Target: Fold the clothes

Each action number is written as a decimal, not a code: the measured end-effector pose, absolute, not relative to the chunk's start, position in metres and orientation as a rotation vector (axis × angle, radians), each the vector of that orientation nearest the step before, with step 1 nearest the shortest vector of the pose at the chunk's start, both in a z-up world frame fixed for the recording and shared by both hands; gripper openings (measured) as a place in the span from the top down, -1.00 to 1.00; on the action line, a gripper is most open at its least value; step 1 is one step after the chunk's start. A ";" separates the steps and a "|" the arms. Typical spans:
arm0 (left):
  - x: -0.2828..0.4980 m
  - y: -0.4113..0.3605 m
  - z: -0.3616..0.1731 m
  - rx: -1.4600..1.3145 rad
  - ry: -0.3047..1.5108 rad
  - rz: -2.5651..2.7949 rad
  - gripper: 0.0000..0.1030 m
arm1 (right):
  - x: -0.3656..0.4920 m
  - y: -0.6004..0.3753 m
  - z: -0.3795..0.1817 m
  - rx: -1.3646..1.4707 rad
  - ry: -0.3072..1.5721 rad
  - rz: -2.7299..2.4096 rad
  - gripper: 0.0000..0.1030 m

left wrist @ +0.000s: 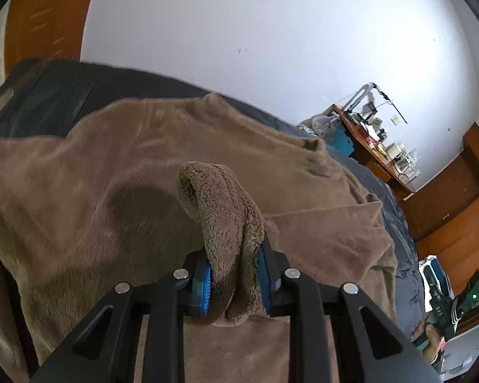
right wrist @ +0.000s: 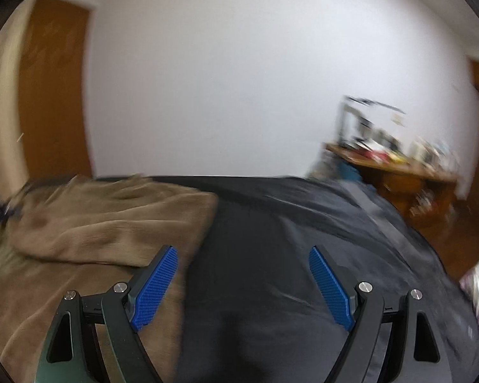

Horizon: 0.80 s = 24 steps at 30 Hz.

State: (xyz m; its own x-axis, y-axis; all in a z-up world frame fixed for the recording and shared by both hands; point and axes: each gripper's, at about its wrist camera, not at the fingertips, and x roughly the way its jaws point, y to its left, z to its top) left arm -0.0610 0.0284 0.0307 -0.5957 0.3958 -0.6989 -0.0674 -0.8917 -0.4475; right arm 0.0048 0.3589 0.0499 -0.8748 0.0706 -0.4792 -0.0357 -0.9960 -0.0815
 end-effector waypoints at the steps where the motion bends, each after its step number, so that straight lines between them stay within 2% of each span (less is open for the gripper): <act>1: -0.062 0.029 0.037 -1.228 -0.546 2.535 0.48 | -0.007 0.345 0.051 -0.808 -0.114 3.027 -0.68; 6: -0.065 0.037 0.075 -1.080 -0.480 2.582 0.48 | -0.074 0.281 0.041 -1.111 -0.128 3.141 -0.68; 11: -0.068 0.022 0.076 -1.065 -0.445 2.637 0.47 | -0.106 0.263 -0.016 -1.473 -0.167 3.026 -0.72; 13: -0.076 0.009 0.055 -1.152 -0.458 2.650 0.44 | -0.097 0.266 -0.015 -1.469 -0.163 3.032 -0.72; 19: -0.093 -0.032 -0.007 -1.351 -0.661 2.613 0.44 | -0.075 0.266 -0.014 -1.466 -0.185 3.016 -0.73; 24: -0.086 -0.041 -0.012 -1.306 -0.724 2.555 0.36 | -0.062 0.277 -0.004 -1.342 -0.124 3.071 -0.73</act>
